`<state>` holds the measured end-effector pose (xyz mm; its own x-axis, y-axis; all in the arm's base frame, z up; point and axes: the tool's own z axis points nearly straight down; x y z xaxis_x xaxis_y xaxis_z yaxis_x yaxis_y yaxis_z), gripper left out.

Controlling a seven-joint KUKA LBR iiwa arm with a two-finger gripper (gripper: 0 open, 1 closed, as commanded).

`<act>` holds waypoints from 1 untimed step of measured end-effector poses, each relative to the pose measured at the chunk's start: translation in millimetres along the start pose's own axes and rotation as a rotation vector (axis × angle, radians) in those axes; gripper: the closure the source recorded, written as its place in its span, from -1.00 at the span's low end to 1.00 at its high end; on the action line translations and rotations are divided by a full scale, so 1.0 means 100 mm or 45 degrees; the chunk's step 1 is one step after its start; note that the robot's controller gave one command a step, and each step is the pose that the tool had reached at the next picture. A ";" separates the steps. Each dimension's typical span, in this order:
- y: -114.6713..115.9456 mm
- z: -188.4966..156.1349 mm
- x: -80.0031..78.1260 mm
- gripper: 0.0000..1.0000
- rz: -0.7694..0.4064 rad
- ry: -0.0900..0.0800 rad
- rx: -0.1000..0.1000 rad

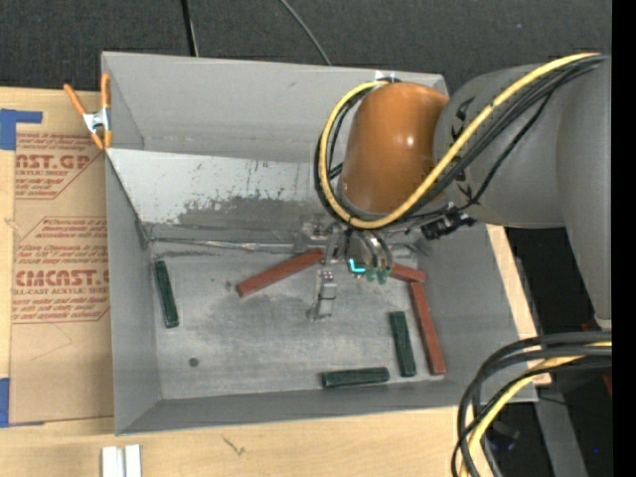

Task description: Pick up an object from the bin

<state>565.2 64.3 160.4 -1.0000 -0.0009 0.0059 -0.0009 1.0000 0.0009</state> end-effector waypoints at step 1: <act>0.00 -0.03 -0.01 -1.00 0.001 -0.005 0.000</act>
Offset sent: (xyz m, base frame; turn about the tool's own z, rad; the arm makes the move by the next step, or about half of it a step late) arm 0.0146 -0.0018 0.0213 0.1555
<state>566.2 64.3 163.2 -1.0000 -0.0005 0.0017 -0.0005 1.0000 0.0012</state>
